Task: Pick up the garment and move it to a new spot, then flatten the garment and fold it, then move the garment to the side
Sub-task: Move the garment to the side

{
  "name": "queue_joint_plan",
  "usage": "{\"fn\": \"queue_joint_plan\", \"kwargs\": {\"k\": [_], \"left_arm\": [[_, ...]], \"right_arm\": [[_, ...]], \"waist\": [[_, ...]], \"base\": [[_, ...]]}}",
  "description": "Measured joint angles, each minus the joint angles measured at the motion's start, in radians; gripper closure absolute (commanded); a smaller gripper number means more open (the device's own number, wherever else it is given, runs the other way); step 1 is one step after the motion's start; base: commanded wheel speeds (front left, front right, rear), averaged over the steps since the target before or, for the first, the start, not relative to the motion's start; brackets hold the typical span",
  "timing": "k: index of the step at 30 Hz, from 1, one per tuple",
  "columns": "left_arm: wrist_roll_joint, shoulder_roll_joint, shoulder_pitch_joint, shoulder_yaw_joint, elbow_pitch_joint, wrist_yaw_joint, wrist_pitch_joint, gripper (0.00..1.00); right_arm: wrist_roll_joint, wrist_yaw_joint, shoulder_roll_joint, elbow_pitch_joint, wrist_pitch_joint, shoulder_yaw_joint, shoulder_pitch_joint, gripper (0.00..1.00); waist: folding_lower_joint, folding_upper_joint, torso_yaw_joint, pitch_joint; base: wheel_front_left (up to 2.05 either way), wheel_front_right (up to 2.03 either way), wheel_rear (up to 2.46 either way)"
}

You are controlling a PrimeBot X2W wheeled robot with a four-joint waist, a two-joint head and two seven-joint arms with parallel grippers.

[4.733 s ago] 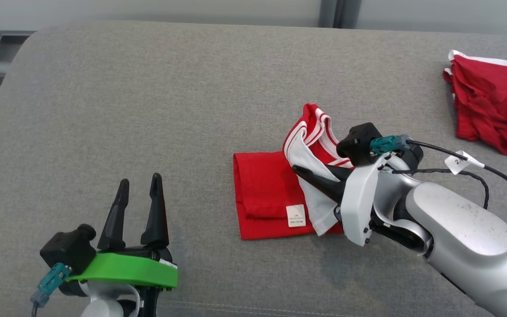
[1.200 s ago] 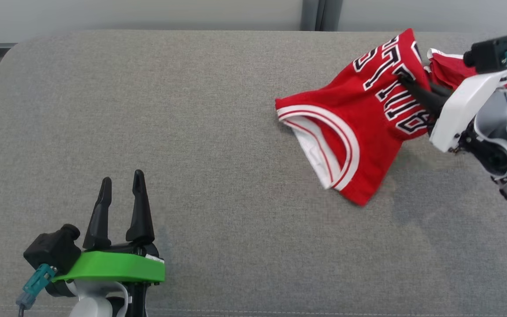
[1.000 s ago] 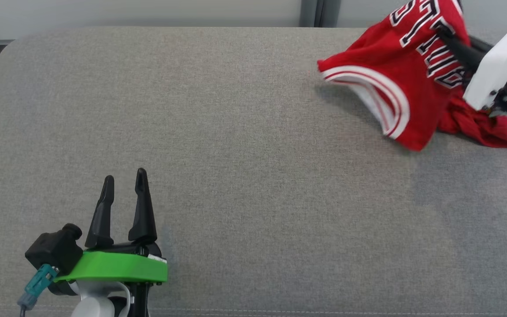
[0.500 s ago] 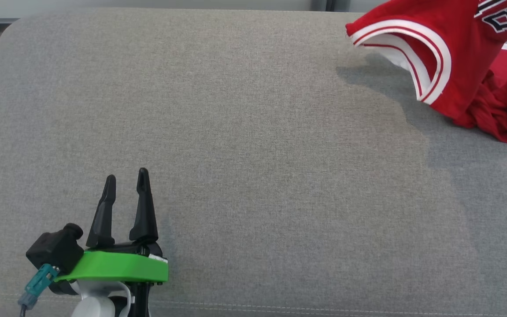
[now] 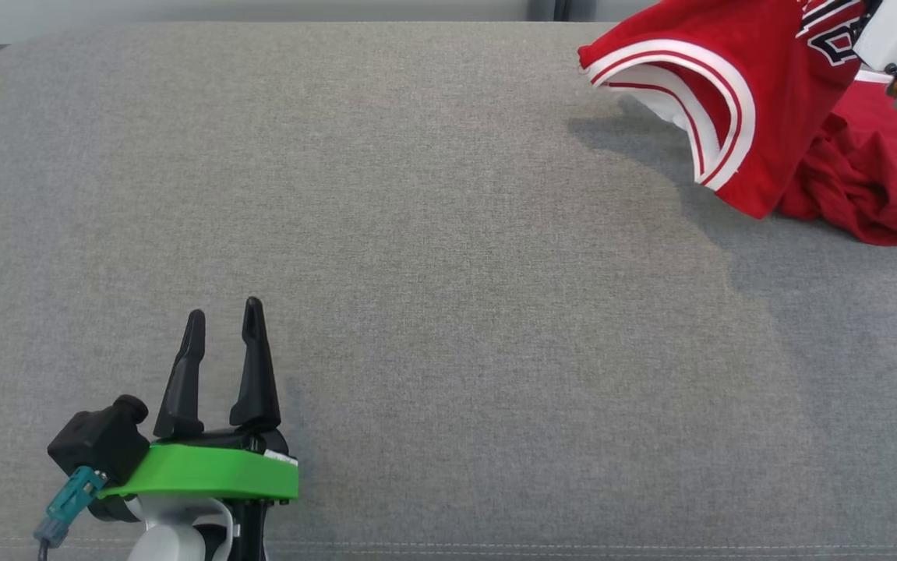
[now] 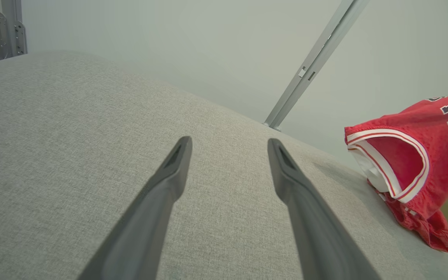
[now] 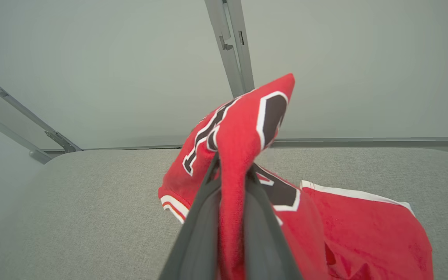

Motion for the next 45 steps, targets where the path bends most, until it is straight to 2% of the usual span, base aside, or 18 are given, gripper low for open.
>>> {"fn": "queue_joint_plan", "kwargs": {"k": [6,14,21,35,36,37,38,40,43,45], "left_arm": [[0.000,0.000,0.000,-0.007,-0.004,0.000,0.000,0.00],[0.008,0.001,-0.001,-0.009,-0.009,0.000,0.001,0.00],[0.018,0.004,-0.003,-0.006,-0.026,0.000,0.007,0.00],[0.040,0.016,-0.040,-0.004,-0.052,0.000,0.029,0.00],[0.043,0.017,-0.043,-0.005,-0.054,0.000,0.029,0.00],[0.045,0.019,-0.047,-0.005,-0.057,0.000,0.030,0.00],[0.046,0.020,-0.048,-0.005,-0.061,0.000,0.035,0.00],[0.048,0.023,-0.050,-0.008,-0.064,0.000,0.038,0.00],[0.048,0.025,-0.052,-0.014,-0.065,0.000,0.045,0.00],[0.054,0.026,-0.055,-0.015,-0.066,0.000,0.050,0.00]], "right_arm": [[0.014,-0.026,-0.025,0.059,0.001,-0.040,0.002,1.00],[0.064,-0.035,-0.036,0.145,-0.015,-0.101,0.070,1.00],[0.100,-0.041,-0.040,0.198,-0.069,-0.168,0.096,1.00],[0.078,-0.042,-0.089,0.287,-0.231,-0.230,0.144,1.00],[0.067,-0.042,-0.089,0.290,-0.245,-0.229,0.144,0.96],[0.058,-0.042,-0.089,0.292,-0.257,-0.227,0.144,0.84],[0.052,-0.042,-0.089,0.294,-0.267,-0.225,0.144,0.80],[0.040,-0.042,-0.090,0.303,-0.291,-0.221,0.144,0.80],[0.010,-0.042,-0.097,0.319,-0.322,-0.208,0.144,0.89],[-0.013,-0.042,-0.107,0.330,-0.337,-0.200,0.144,0.89]], "waist": [[0.0000,0.0000,-0.007,0.015],[0.0000,0.0000,-0.013,0.043],[0.0000,0.0000,-0.021,0.078],[0.0000,0.0000,-0.031,0.172],[0.0000,0.0000,-0.031,0.178],[0.0000,0.0000,-0.031,0.184],[0.0000,0.0000,-0.031,0.190],[0.0000,0.0000,-0.031,0.202],[0.0000,0.0000,-0.029,0.219],[0.0000,0.0000,-0.026,0.229]], "base": [[0.00,0.00,0.00],[0.00,0.00,0.00],[0.00,0.00,0.00],[0.00,0.00,0.00],[0.00,0.00,0.00],[0.00,0.00,0.00],[0.00,0.00,0.00],[0.00,0.00,0.00],[0.00,0.00,0.00],[0.00,0.00,0.00]]}}
